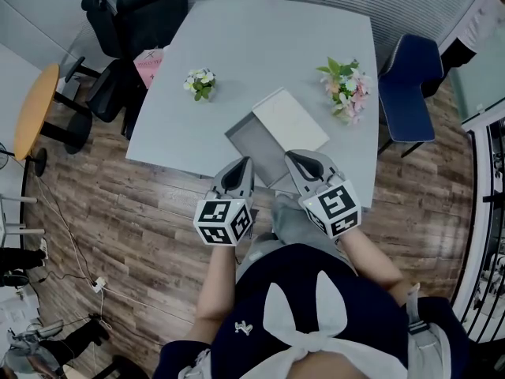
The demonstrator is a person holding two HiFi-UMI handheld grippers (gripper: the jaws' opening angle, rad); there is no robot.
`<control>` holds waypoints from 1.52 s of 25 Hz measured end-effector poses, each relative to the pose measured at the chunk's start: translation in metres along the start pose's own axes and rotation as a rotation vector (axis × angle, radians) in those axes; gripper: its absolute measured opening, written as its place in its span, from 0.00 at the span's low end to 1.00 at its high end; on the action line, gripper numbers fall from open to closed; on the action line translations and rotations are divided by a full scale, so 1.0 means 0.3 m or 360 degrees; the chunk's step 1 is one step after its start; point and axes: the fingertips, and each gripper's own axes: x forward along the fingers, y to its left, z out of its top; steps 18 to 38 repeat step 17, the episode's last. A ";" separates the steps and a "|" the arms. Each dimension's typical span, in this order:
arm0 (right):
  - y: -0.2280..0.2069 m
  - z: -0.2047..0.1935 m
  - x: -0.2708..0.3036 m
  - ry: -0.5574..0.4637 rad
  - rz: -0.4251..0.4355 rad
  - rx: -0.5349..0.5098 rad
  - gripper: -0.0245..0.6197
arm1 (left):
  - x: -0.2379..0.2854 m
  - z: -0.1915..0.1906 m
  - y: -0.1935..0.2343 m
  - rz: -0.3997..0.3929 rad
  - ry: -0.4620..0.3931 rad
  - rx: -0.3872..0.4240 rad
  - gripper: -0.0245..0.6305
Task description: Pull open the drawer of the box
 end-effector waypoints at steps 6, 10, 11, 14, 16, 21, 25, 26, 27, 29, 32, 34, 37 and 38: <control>0.018 0.013 -0.026 -0.0024 0.0006 -0.0022 0.04 | -0.027 0.008 -0.026 0.0011 -0.0023 0.0019 0.07; 0.022 0.015 -0.041 -0.0029 0.0009 -0.0039 0.04 | -0.040 0.016 -0.040 0.0019 -0.0036 0.0036 0.07; 0.023 0.016 -0.045 -0.0030 0.0010 -0.0041 0.04 | -0.043 0.020 -0.044 0.0020 -0.0046 0.0043 0.07; 0.026 0.014 -0.059 -0.0031 0.0008 -0.0043 0.04 | -0.053 0.025 -0.060 0.0021 -0.0067 0.0064 0.07; 0.024 0.009 -0.070 -0.0032 0.0000 -0.0052 0.04 | -0.059 0.024 -0.071 0.0020 -0.0071 0.0074 0.07; 0.022 0.006 -0.075 -0.0033 -0.0003 -0.0056 0.04 | -0.061 0.023 -0.076 0.0020 -0.0073 0.0079 0.07; 0.022 0.006 -0.075 -0.0033 -0.0003 -0.0056 0.04 | -0.061 0.023 -0.076 0.0020 -0.0073 0.0079 0.07; 0.022 0.006 -0.075 -0.0033 -0.0003 -0.0056 0.04 | -0.061 0.023 -0.076 0.0020 -0.0073 0.0079 0.07; 0.022 0.006 -0.075 -0.0033 -0.0003 -0.0056 0.04 | -0.061 0.023 -0.076 0.0020 -0.0073 0.0079 0.07; 0.022 0.006 -0.075 -0.0033 -0.0003 -0.0056 0.04 | -0.061 0.023 -0.076 0.0020 -0.0073 0.0079 0.07; 0.022 0.006 -0.075 -0.0033 -0.0003 -0.0056 0.04 | -0.061 0.023 -0.076 0.0020 -0.0073 0.0079 0.07; 0.022 0.006 -0.075 -0.0033 -0.0003 -0.0056 0.04 | -0.061 0.023 -0.076 0.0020 -0.0073 0.0079 0.07; 0.022 0.006 -0.075 -0.0033 -0.0003 -0.0056 0.04 | -0.061 0.023 -0.076 0.0020 -0.0073 0.0079 0.07; 0.022 0.006 -0.075 -0.0033 -0.0003 -0.0056 0.04 | -0.061 0.023 -0.076 0.0020 -0.0073 0.0079 0.07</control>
